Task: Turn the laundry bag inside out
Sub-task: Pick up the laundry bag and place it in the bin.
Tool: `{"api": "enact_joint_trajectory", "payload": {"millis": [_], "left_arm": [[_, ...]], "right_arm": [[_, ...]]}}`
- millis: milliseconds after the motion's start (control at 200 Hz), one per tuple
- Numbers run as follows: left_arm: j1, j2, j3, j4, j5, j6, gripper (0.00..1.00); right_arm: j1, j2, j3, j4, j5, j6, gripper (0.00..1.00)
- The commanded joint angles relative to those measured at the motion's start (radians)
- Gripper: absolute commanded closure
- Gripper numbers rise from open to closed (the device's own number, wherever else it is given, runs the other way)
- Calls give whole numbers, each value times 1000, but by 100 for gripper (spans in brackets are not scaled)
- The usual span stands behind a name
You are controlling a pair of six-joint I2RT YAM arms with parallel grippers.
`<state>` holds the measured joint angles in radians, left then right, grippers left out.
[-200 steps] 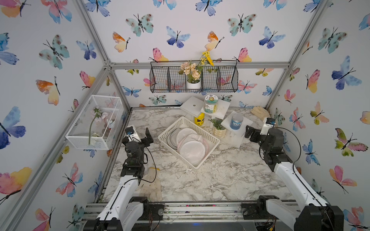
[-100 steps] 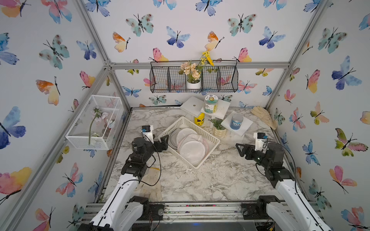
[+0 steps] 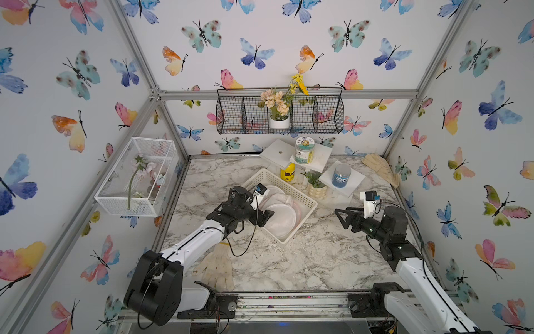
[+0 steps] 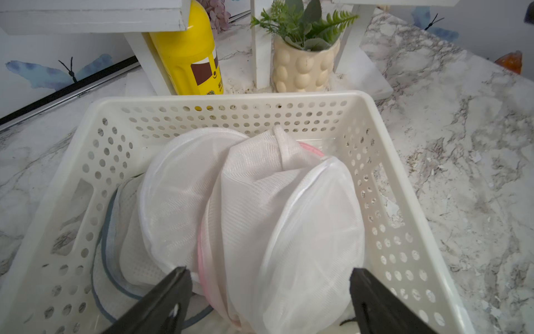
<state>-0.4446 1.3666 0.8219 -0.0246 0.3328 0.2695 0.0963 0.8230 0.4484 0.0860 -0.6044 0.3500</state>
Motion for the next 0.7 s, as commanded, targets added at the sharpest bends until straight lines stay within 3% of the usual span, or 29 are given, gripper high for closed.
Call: {"api": "enact_joint_trajectory", "payload": {"millis": [0, 335, 445, 601, 691], "left_arm": [[-13, 70, 70, -84, -33, 126, 13], [-37, 260, 246, -224, -48, 250, 44], [-40, 296, 283, -254, -33, 268, 63], [-39, 307, 328, -313, 11, 283, 97], [-39, 272, 330, -333, 28, 281, 100]], "right_arm": [[6, 7, 21, 36, -22, -17, 20], [6, 55, 31, 73, -21, -19, 20], [8, 77, 42, 80, -26, -22, 20], [8, 90, 53, 76, -28, -29, 21], [14, 95, 59, 60, -17, -31, 22]]}}
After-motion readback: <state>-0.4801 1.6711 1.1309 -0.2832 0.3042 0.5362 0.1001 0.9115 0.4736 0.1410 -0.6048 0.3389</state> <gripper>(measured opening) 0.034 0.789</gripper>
